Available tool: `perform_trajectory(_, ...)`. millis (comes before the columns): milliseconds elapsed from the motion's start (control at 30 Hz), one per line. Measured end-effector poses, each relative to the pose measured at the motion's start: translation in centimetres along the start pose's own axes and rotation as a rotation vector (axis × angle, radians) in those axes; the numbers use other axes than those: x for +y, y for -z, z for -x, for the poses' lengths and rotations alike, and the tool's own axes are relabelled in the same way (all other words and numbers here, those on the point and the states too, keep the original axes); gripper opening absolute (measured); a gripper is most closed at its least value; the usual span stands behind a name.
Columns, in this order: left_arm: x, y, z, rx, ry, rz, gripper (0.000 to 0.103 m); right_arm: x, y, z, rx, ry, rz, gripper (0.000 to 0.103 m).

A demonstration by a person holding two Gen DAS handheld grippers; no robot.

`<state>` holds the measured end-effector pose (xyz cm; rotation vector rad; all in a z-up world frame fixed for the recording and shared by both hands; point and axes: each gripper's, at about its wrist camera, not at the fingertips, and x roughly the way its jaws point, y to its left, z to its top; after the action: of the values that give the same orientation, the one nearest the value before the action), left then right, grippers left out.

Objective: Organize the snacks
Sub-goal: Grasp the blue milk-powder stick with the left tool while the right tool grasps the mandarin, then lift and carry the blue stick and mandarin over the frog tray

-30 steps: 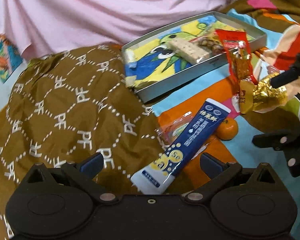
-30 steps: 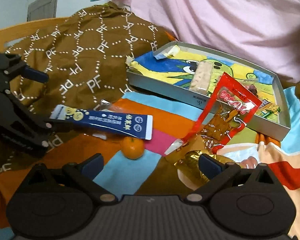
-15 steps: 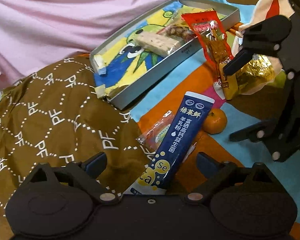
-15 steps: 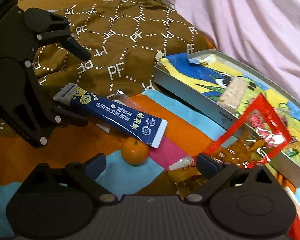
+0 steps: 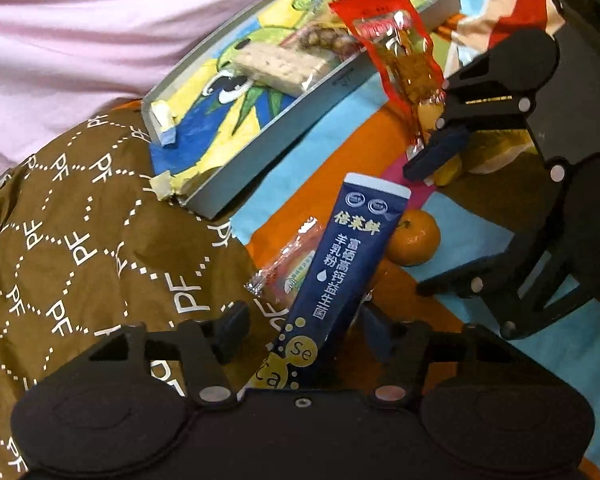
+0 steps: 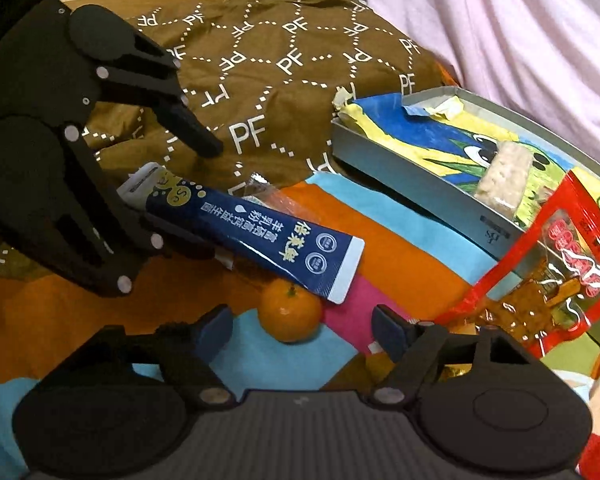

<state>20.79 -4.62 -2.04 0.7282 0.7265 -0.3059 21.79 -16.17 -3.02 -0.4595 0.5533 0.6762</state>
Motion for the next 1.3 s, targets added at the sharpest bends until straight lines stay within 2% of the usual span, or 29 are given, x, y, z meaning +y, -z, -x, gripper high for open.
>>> perform_trajectory(67,-0.2,-0.2,-0.3,0.035,0.01,-0.004,0.046,0.0,0.0,0.0,-0.002,-0.011,0.006,0.074)
perform_trajectory(133,-0.4,-0.4,-0.4,0.057,0.012,-0.015,0.044,0.0,0.0,-0.1,-0.003,-0.023,0.01,0.064)
perform_trajectory(233,-0.7,-0.8,-0.4,0.087,0.002,-0.026,0.042,-0.1,0.0,-0.2,0.007,-0.042,0.003,0.058)
perform_trajectory(400,-0.4,-1.5,0.0,0.142,0.033,0.061,0.036,-0.6,-0.1,-0.2,0.005,-0.059,-0.012,0.039)
perform_trajectory(500,-0.3,-1.8,0.3,0.17,0.038,0.132,0.033,-0.7,-0.2,-0.3,0.005,-0.067,-0.018,0.039)
perform_trajectory(633,0.4,-1.5,0.7,0.181,0.074,0.311,0.033,-0.5,-0.2,0.0,0.012,-0.064,-0.017,0.038)
perform_trajectory(733,0.3,-1.1,0.8,0.187,0.081,0.371,0.032,-0.3,-0.2,0.3,0.019,-0.065,-0.016,0.038)
perform_trajectory(1100,-0.2,-1.3,-0.2,0.229,0.054,0.379,0.036,-0.2,0.1,2.0,0.002,-0.052,0.006,0.038)
perform_trajectory(1300,0.3,-1.3,-0.4,0.201,0.063,0.44,0.033,-0.8,-0.1,2.6,-0.026,-0.016,-0.005,0.038)
